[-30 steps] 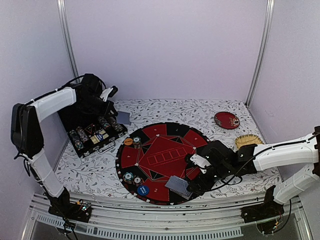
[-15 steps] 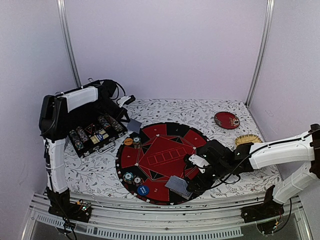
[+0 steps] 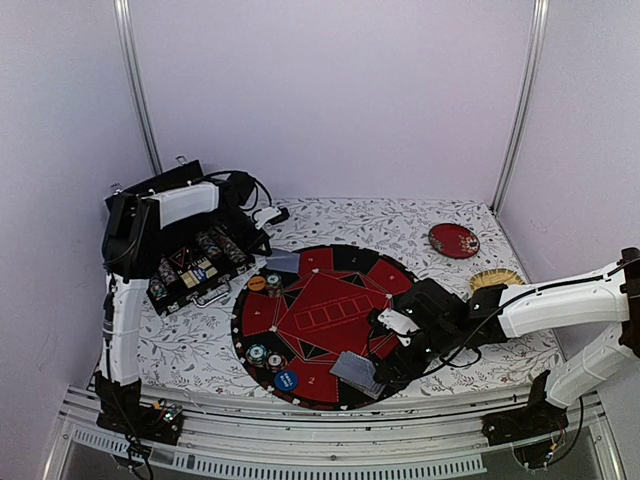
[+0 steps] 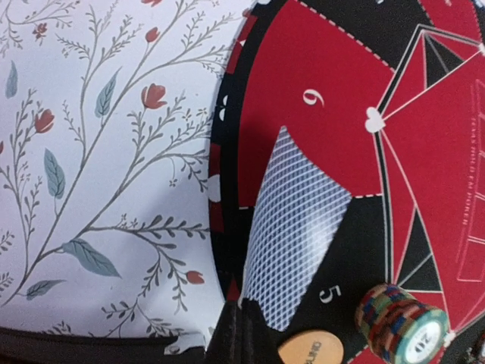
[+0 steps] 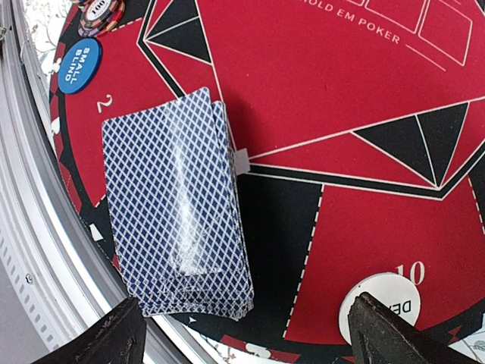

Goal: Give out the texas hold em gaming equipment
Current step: Distribute the poker card in the big blind area, then adjust the poker card in the big blind area.

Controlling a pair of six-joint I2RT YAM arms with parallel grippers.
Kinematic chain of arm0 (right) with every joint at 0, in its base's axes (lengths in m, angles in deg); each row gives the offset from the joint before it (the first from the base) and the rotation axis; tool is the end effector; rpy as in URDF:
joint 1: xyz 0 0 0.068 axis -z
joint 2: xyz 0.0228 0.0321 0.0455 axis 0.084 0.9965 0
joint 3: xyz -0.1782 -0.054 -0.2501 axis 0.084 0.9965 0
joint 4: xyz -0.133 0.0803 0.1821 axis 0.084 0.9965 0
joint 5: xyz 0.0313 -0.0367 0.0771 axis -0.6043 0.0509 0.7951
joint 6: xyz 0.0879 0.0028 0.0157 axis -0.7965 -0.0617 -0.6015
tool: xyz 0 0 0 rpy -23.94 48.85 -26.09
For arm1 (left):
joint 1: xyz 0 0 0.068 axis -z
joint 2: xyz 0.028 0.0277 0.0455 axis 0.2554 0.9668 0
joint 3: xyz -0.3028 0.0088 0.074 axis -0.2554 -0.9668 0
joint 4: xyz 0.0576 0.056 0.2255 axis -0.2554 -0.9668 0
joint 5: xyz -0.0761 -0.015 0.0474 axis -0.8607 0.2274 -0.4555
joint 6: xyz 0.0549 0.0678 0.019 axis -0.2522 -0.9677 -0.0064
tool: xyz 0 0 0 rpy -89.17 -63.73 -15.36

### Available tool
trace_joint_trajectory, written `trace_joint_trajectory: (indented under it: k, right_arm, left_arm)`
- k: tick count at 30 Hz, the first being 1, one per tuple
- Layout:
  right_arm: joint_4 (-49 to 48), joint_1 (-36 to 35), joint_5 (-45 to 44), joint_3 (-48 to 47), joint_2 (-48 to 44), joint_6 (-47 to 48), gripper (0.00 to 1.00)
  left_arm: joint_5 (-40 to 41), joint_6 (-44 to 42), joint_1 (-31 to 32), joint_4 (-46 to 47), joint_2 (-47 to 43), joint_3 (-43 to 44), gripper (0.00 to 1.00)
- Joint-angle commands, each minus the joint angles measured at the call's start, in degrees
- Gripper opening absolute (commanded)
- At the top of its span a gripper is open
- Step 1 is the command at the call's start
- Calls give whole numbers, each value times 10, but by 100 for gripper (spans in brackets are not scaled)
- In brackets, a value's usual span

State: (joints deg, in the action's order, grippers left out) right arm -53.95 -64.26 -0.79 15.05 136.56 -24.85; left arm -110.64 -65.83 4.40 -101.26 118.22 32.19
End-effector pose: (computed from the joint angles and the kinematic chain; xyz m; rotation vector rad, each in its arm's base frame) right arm 0.1236 0.2273 0.1871 -1.1604 2.4732 0.5455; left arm 0.4654 -0.1923 0.1733 1.1999 2.4545 -0.4637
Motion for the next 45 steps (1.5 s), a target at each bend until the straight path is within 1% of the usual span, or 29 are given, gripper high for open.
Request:
trace_joint_trajectory:
  k: [1, 5, 9, 13, 17, 26, 32, 34, 37, 38, 40, 41, 45]
  right_arm:
    - [12, 4, 2, -16, 1, 0, 95]
    - [15, 4, 0, -16, 0, -3, 95]
    - [11, 4, 4, -15, 1, -6, 95]
    - [11, 4, 10, -15, 6, -10, 95]
    - [9, 4, 13, -8, 3, -16, 95]
    - [15, 5, 15, -8, 2, -19, 95]
    - [21, 4, 15, -16, 4, -15, 95]
    - [25, 4, 14, -21, 3, -12, 96]
    - [30, 4, 12, -28, -4, -11, 96]
    - [30, 4, 11, -30, -7, -12, 96]
    - [30, 5, 7, -33, -12, -12, 97]
    - [30, 4, 5, -38, -12, -10, 97]
    - [43, 4, -5, -52, -1, -3, 97]
  left_arm:
    - [68, -38, 34, 27, 30, 18, 0]
    - [116, -57, 45, 36, 44, 27, 0]
    - [136, -73, 48, 50, 44, 22, 0]
    - [188, -107, 55, 64, 37, 8, 0]
    - [215, -153, 52, 92, 18, -22, 0]
    - [206, -244, 52, 122, -13, -64, 0]
    - [192, -244, 50, 162, -26, -71, 0]
    - [215, -230, 50, 197, -24, -72, 0]
    - [256, -170, 50, 227, -27, -58, 0]
    - [249, -144, 51, 236, -34, -54, 10]
    - [206, -90, 59, 239, -48, -47, 35]
    - [199, -64, 69, 240, -51, -48, 40]
    - [277, 21, 133, 251, -25, -38, 40]
